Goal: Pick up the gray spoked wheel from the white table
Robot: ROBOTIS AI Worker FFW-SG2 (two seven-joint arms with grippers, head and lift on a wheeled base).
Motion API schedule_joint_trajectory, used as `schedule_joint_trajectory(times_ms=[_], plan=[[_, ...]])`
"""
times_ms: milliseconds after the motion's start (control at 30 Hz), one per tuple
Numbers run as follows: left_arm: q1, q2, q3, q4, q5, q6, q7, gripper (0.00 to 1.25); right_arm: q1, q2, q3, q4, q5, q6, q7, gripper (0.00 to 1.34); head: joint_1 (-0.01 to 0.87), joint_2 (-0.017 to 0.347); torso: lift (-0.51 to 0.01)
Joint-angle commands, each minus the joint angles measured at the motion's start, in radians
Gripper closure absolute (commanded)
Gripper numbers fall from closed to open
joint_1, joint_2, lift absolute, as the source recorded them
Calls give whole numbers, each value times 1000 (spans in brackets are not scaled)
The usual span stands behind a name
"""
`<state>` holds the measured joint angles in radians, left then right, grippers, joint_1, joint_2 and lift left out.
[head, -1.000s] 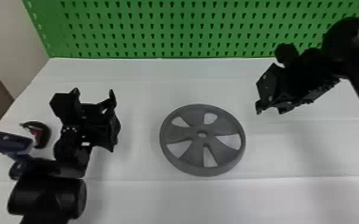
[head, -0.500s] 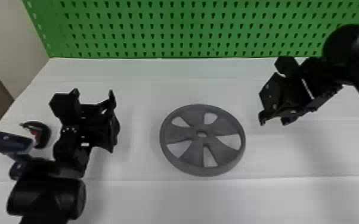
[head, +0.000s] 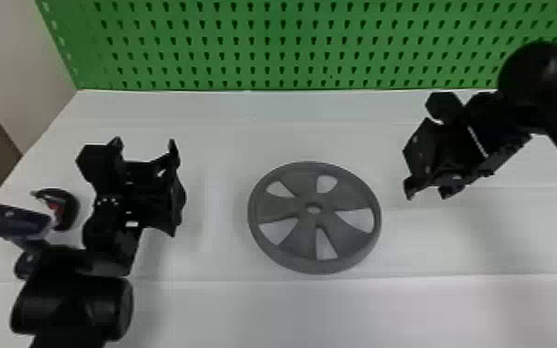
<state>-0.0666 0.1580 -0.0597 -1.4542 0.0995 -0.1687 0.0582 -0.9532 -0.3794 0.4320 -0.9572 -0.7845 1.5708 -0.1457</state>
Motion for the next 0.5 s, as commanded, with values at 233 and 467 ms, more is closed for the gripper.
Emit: schedule_joint_trajectory(times_ms=[233,467], plan=[[2,0,1,0,2,0,0,229,5,-4,10,1,-33,-6,0,493,770,44,-98],[2,0,1,0,3,0,0,233,-10,19,25,9,16,1,0,493,770,44,-98]])
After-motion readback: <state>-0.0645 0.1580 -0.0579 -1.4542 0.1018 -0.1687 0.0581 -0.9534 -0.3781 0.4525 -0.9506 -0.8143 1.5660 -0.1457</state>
